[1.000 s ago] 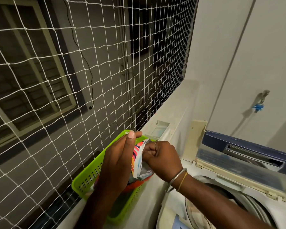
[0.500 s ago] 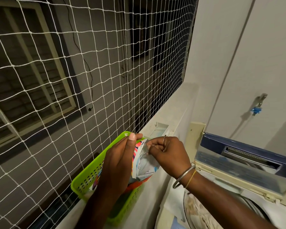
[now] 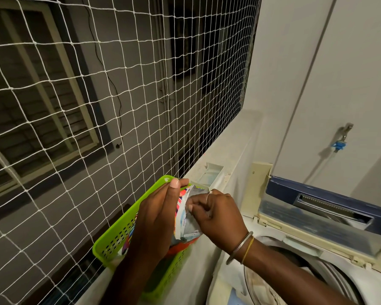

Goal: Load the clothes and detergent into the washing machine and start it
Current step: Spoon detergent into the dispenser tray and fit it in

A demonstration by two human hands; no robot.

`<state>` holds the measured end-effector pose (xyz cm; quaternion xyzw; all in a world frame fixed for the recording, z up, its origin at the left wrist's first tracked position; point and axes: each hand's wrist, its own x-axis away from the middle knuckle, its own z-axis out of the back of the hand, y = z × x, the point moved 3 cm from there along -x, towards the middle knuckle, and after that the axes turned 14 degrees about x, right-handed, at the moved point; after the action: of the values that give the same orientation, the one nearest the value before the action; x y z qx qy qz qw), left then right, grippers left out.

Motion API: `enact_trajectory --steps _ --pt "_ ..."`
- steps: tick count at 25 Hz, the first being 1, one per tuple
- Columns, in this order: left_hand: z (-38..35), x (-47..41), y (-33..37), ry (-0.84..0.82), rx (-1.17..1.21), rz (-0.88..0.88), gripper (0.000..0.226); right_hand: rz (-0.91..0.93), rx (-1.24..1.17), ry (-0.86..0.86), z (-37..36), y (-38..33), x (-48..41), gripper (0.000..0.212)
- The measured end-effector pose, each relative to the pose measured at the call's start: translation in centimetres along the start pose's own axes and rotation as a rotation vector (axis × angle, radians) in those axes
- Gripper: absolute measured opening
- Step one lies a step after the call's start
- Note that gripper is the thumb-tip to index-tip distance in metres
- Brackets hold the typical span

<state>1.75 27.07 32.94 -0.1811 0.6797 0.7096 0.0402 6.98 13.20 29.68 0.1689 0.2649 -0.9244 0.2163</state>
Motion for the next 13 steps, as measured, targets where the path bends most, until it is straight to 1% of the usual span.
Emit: enact_trajectory --steps 2,3,5,7,10,13 --pt "0.1 -0.1 0.0 0.002 -0.006 0.005 0.032 -0.005 -0.002 0.053 0.5 0.1 -0.5 0.019" --pt "0.1 -0.2 0.0 0.000 -0.010 0.004 0.032 0.005 0.051 0.061 0.5 0.1 -0.8 0.021" --pt "0.1 -0.2 -0.1 0.005 -0.023 -0.004 0.037 0.046 0.192 0.048 0.0 -0.1 -0.9 0.026" --pt "0.1 0.0 -0.1 0.020 -0.038 -0.023 0.048 0.058 0.228 -0.005 -0.7 -0.3 -0.6 0.027" --pt "0.0 0.0 0.1 0.013 -0.058 -0.027 0.055 0.029 0.129 -0.055 -0.9 -0.5 -0.6 0.020" --pt "-0.1 -0.3 0.1 0.003 -0.054 -0.008 0.041 -0.053 -0.050 -0.095 -0.6 0.1 -0.8 0.020"
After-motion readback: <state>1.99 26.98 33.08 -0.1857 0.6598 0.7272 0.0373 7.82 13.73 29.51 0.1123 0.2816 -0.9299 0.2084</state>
